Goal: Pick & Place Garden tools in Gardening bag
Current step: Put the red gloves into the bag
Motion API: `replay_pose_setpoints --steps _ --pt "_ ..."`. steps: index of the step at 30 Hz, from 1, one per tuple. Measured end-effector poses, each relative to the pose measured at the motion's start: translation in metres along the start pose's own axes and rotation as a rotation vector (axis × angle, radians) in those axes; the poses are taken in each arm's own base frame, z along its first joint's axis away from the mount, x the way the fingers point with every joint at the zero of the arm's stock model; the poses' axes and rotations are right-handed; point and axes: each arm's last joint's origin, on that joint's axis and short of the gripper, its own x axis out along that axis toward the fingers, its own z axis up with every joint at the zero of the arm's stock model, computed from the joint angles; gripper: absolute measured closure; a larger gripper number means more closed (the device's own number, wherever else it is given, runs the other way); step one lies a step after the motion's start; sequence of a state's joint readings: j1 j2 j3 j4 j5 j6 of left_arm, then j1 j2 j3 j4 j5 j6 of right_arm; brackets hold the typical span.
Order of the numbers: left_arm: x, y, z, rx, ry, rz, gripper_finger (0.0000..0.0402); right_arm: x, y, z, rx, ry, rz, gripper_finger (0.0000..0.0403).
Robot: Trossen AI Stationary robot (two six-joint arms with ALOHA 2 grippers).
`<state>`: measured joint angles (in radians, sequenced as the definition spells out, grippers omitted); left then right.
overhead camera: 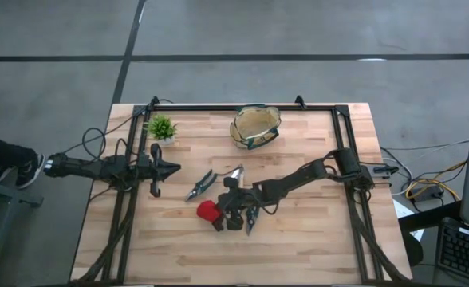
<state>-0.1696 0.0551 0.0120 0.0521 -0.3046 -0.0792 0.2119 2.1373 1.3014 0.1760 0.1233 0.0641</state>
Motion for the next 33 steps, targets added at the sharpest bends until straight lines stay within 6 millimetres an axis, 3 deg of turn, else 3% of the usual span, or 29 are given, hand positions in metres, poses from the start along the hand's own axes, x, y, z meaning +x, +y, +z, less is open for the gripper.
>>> replay_pose_setpoints --steps 17,33 --pt "0.0 0.0 0.0 0.0 0.0 0.0 0.0371 -0.021 -0.002 0.017 -0.045 -0.007 -0.013 0.0394" --pt "0.0 0.0 0.0 0.0 0.0 0.0 0.0371 -0.069 -0.009 0.047 -0.104 -0.04 -0.125 0.0394"
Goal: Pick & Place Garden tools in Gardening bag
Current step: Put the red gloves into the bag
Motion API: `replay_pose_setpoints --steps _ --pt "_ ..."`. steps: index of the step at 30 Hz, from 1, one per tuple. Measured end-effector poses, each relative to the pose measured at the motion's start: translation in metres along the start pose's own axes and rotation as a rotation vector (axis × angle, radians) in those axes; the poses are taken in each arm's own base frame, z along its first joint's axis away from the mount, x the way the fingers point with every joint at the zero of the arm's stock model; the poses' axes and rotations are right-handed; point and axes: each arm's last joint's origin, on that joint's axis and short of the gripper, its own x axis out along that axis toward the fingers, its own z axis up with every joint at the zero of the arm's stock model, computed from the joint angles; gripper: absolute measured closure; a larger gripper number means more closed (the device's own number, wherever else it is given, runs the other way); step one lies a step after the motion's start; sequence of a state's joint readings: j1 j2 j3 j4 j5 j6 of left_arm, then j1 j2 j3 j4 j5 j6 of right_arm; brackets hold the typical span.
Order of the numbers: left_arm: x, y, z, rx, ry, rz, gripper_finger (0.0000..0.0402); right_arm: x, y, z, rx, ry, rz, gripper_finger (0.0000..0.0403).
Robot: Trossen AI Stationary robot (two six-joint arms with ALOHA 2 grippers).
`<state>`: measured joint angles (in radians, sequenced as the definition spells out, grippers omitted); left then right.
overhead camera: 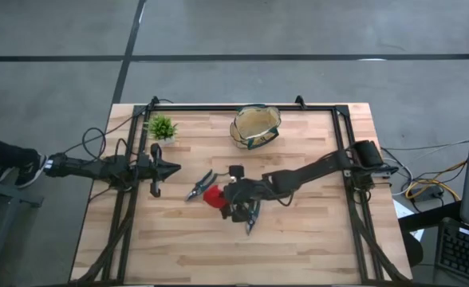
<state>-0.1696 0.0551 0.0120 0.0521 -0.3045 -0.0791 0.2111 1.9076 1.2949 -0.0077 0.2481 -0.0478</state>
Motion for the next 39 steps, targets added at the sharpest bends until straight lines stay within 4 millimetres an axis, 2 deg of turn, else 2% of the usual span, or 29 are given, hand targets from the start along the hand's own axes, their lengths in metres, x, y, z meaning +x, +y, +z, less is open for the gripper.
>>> replay_pose_setpoints --steps 7,18,29,34,39 --pt "0.0 0.0 0.0 0.0 0.0 0.0 0.0371 -0.022 -0.009 0.005 -0.001 -0.021 -0.042 0.0394" --pt "0.0 0.0 -0.001 0.002 0.007 0.001 0.0371 -0.058 -0.028 -0.01 0.03 -0.031 -0.126 0.0394" --pt "0.001 0.0 -0.001 0.003 0.01 0.001 0.0371 -0.098 -0.046 -0.025 0.109 -0.111 -0.172 0.0394" --pt "0.001 0.0 -0.001 0.003 0.01 0.001 0.0371 -0.11 -0.051 -0.03 0.13 -0.125 -0.183 0.0394" --pt "0.001 0.0 -0.001 0.003 0.01 0.001 0.0371 -0.112 -0.053 -0.032 0.137 -0.124 -0.187 0.0394"
